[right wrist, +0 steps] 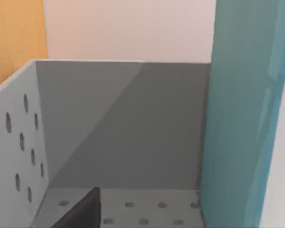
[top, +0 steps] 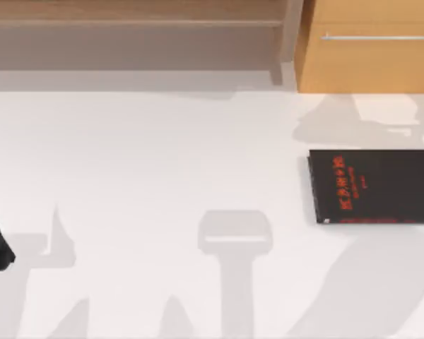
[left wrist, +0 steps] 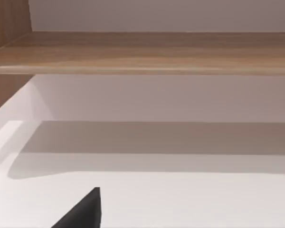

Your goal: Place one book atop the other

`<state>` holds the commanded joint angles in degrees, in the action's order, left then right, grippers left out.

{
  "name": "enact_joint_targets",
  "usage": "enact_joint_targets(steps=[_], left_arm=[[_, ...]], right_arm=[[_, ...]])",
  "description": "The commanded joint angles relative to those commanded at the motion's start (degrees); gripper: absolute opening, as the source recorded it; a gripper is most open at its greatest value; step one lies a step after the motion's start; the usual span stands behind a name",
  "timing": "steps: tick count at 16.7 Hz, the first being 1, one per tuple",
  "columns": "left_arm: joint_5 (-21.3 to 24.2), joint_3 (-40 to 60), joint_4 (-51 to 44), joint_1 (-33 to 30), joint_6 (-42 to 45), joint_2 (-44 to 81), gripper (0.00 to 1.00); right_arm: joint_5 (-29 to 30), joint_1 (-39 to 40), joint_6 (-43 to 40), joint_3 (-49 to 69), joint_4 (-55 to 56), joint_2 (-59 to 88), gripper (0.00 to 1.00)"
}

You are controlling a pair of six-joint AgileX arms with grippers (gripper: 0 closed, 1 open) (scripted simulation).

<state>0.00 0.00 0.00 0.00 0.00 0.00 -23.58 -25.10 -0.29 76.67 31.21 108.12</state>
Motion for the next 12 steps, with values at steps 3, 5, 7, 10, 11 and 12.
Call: enact_joint_targets(steps=[3, 5, 7, 10, 11, 12], left_arm=[[0.0, 0.0, 0.0, 0.0, 0.0, 0.0, 1.0], [0.0, 0.0, 0.0, 0.0, 0.0, 0.0, 1.0], [0.0, 0.0, 0.0, 0.0, 0.0, 0.0, 1.0], [0.0, 0.0, 0.0, 0.0, 0.0, 0.0, 1.0], [0.0, 0.0, 0.0, 0.0, 0.0, 0.0, 1.0], [0.0, 0.0, 0.0, 0.0, 0.0, 0.0, 1.0]], right_arm=[[-1.66, -1.81, -0.03, 5.03, 2.15, 6.95, 1.0], [-2.12, -2.32, -0.03, 6.24, 2.75, 8.61, 1.0], [-2.12, -2.32, -0.03, 6.24, 2.75, 8.61, 1.0], [-2.0, -2.04, -0.04, 5.96, 2.62, 8.48, 1.0], [-1.93, -2.05, -0.05, 6.16, 2.61, 8.61, 1.0], [-1.77, -1.97, -0.06, 6.96, 2.37, 9.15, 1.0]])
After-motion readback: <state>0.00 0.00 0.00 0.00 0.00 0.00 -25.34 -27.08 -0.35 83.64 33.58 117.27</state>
